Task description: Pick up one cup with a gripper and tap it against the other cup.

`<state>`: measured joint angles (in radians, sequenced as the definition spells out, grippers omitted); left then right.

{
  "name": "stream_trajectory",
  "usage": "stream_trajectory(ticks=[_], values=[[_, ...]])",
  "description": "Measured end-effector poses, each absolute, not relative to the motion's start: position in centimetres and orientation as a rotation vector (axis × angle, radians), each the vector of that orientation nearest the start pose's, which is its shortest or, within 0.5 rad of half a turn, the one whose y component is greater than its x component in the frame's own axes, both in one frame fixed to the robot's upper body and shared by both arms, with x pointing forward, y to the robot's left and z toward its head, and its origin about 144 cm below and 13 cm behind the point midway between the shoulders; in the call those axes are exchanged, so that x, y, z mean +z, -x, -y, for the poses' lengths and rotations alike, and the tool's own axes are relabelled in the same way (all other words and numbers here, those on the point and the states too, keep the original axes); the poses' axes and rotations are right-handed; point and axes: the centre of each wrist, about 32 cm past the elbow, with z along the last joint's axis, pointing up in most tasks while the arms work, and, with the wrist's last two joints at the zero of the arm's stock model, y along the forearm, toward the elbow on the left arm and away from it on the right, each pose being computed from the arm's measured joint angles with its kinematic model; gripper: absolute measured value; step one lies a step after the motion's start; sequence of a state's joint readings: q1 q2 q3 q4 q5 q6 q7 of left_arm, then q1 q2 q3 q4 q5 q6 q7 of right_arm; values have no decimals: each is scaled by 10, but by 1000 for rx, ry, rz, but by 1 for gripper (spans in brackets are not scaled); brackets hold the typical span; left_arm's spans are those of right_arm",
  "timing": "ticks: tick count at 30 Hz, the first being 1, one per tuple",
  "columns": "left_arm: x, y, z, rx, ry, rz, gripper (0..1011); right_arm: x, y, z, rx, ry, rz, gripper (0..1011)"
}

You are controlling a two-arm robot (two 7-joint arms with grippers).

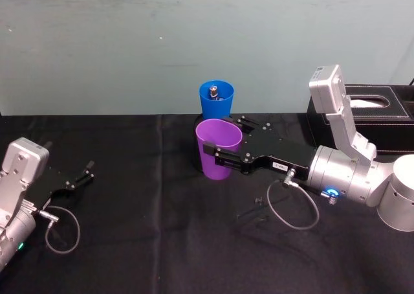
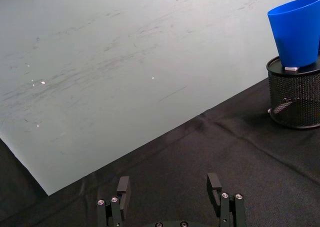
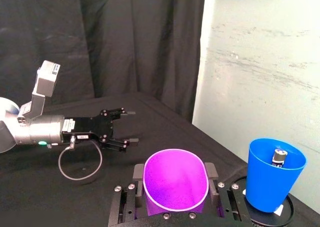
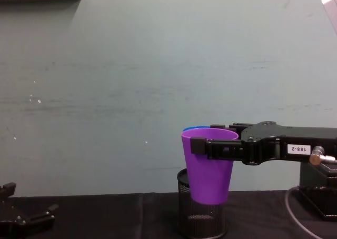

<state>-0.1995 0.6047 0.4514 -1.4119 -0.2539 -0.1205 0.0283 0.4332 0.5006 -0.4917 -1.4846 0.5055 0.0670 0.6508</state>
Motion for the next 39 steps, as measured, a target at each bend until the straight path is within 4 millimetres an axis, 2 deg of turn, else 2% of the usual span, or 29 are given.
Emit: stream_trajectory(ticks=[39], values=[[1140,-489,-310,1248,-305,285,1000,1234,-544,249,-546,78,97,728]])
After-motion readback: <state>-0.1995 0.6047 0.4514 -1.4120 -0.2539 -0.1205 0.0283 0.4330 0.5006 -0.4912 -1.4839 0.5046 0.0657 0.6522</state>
